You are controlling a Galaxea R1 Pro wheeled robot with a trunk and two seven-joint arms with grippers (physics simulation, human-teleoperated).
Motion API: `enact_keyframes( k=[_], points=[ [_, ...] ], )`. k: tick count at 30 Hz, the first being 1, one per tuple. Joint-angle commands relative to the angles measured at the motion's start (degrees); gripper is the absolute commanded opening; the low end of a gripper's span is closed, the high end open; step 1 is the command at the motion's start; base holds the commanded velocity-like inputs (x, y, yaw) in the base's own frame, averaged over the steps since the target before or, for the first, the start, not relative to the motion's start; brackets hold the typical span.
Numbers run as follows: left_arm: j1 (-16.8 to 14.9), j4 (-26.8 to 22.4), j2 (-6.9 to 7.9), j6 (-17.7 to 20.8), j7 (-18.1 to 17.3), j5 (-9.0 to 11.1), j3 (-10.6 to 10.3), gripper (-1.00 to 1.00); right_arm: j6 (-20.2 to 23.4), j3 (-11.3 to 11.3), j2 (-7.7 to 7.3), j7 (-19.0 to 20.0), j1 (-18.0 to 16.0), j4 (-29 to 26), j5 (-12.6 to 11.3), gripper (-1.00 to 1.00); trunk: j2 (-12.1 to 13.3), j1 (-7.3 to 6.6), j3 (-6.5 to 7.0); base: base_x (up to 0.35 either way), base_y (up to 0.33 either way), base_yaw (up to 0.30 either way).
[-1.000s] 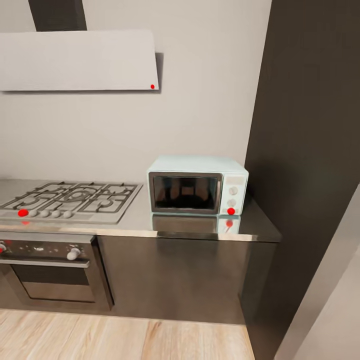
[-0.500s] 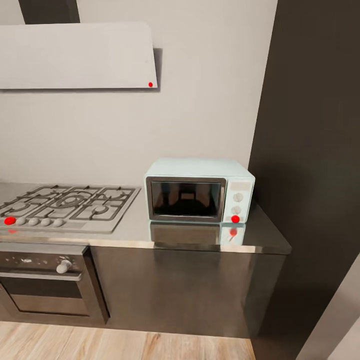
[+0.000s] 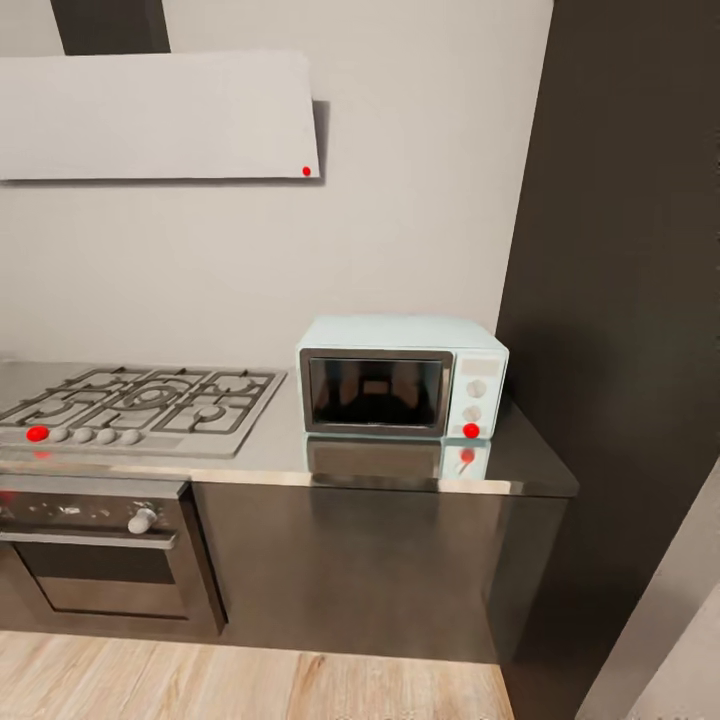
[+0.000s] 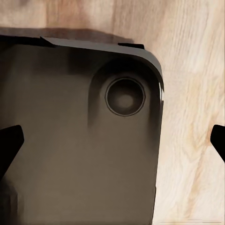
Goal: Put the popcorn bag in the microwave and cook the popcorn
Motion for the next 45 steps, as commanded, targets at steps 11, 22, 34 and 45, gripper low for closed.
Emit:
enact_keyframes(
  k=[11, 22, 34, 45],
  points=[
    [0.0, 0.0, 0.03, -0.1, 0.0, 0.3, 0.2, 1.00, 0.0, 2.1, 0.22, 0.3, 0.0, -0.7, 1.2, 1.00, 0.0, -0.01, -0.04, -0.009, 0.005, 0.000],
    [0.0, 0.0, -0.06, -0.1, 0.1, 0.3, 0.3, 1.00, 26.1, 7.7, 2.88, 0.8, -0.1, -35.3, 2.9, 1.00, 0.0, -0.01, -0.04, 0.000, 0.000, 0.000],
    [0.0, 0.0, -0.06, -0.3, 0.1, 0.4, 0.3, 1.00, 53.7, 7.7, 3.04, 0.9, -0.6, -79.1, 2.2, 1.00, 0.0, -0.01, -0.04, 0.000, 0.000, 0.000],
    [0.0, 0.0, -0.02, -1.1, 0.2, 0.4, 0.3, 1.00, 64.2, 7.1, 4.53, 0.5, -19.1, -84.5, 2.3, 1.00, 0.0, -0.01, -0.04, 0.000, 0.000, 0.000]
  ],
)
